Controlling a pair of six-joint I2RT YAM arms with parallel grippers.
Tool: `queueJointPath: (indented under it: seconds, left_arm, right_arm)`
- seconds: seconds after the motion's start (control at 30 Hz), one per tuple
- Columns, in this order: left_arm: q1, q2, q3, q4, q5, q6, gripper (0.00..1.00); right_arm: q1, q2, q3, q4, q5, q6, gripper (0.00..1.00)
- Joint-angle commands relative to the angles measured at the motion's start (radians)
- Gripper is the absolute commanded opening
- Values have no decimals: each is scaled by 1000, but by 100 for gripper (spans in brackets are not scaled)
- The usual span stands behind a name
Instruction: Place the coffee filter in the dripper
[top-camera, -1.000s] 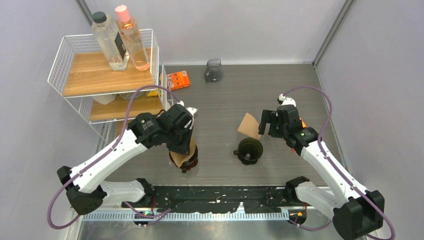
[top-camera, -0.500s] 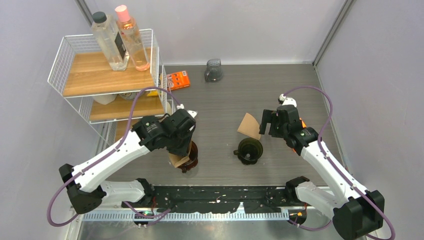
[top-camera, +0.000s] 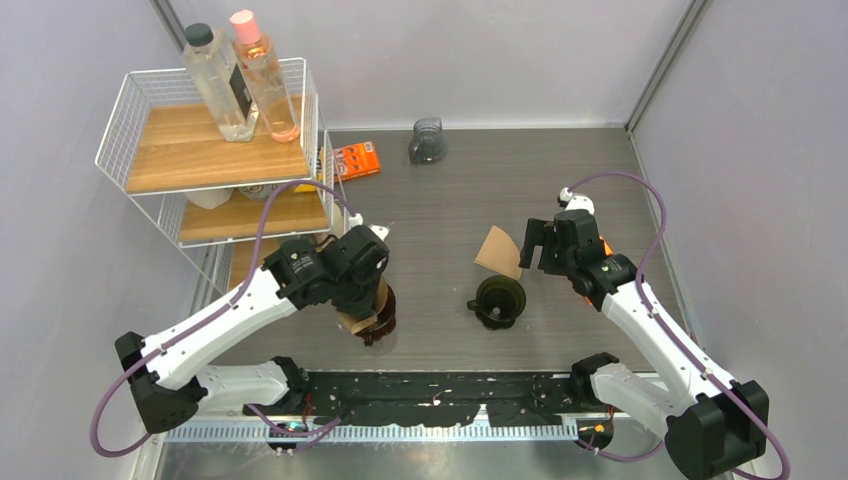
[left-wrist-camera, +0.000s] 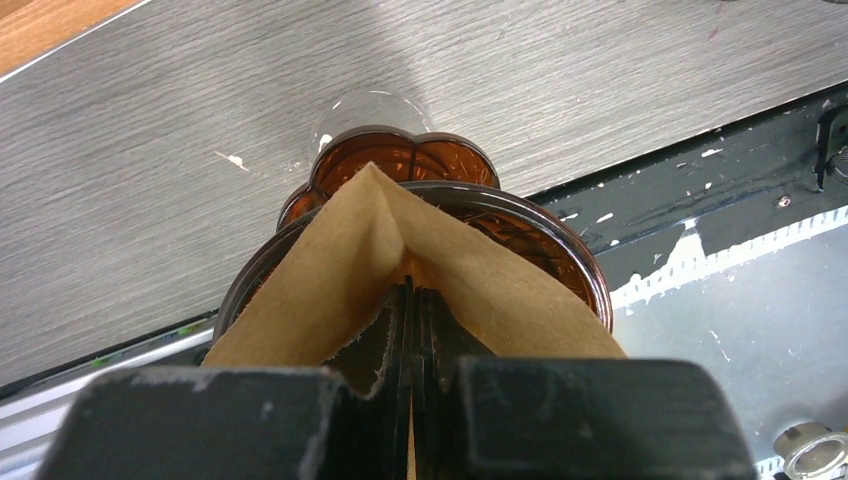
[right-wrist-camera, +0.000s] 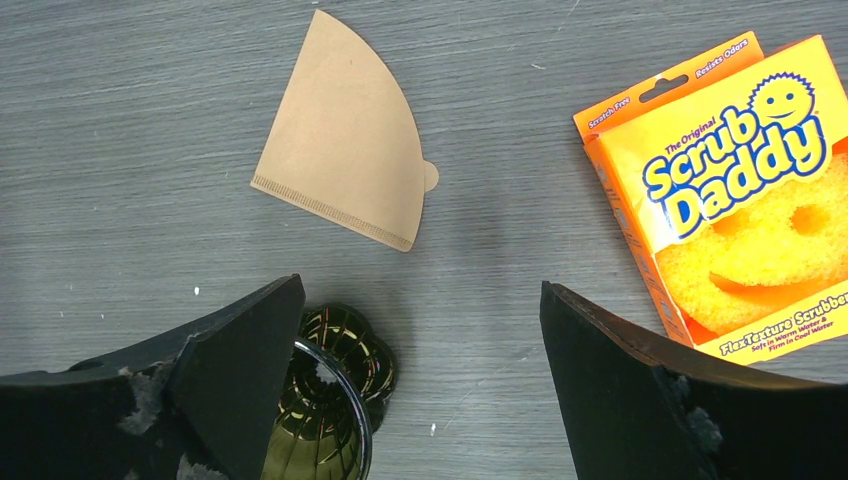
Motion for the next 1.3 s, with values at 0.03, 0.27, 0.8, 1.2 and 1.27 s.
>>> queueJointPath:
  seconds: [0.03,0.27,0.8,1.2,1.27]
  left_arm:
    - [-5,-18,-9,49,-14,-6,6]
    - [-5,-12,-30,81,3,-3,7]
    - [-5,9,-56,99,24,16,8]
    - [-5,15,-81,111,41,29,8]
    - [-5,12,-85,116,42,31,8]
  right_arm:
    - [-6,-12,-3,22,27,2,96]
    - [-6,-11,-4,23,29,3,95]
    - [-6,-13,-7,22,27,4,95]
    - [-6,-8,-7,23,28,3,95]
    - [-6,-6,-5,22,28,2,96]
